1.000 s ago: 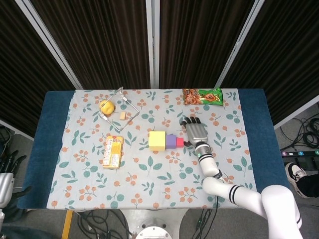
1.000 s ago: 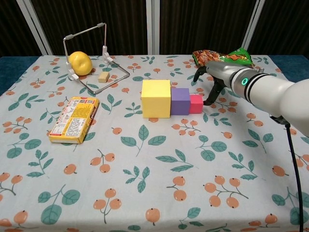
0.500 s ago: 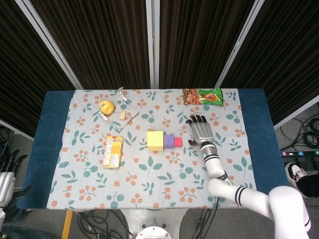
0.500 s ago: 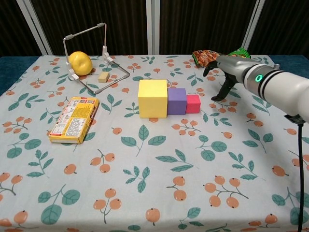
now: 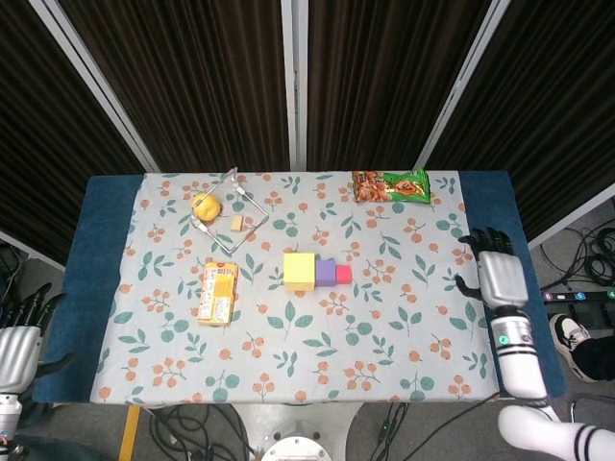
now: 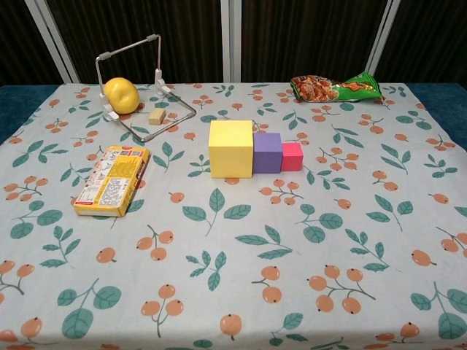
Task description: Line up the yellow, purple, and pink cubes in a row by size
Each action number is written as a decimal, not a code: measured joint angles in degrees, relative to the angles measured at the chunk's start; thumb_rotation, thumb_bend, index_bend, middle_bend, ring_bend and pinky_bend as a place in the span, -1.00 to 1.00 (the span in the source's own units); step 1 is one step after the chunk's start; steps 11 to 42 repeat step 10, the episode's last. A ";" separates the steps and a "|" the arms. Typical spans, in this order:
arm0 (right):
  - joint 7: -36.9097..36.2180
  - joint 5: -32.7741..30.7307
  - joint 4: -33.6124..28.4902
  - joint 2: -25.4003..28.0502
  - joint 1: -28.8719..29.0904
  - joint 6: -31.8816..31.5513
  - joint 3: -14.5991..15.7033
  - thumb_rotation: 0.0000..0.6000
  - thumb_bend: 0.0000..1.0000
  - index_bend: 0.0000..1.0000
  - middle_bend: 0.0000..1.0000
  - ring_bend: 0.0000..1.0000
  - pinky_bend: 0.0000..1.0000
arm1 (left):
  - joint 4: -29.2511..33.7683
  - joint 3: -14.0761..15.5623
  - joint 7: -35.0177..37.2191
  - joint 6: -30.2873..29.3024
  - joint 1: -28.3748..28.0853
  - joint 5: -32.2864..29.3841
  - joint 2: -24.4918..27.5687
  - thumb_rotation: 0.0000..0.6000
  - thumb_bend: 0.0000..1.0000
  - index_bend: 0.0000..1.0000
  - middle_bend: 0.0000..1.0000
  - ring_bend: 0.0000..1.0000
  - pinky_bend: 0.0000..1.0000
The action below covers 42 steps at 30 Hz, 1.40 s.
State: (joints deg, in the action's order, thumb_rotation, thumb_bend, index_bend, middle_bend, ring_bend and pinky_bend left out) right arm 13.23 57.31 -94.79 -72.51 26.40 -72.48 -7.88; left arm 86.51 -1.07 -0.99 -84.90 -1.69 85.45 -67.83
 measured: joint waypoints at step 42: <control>-10.15 19.19 -4.72 6.61 -12.18 -12.72 8.62 1.00 -0.56 -0.59 -0.80 -1.00 -1.00 | 2.60 0.22 -2.19 -0.43 -0.15 0.52 0.54 1.00 -0.92 -0.59 -0.69 -0.72 -0.62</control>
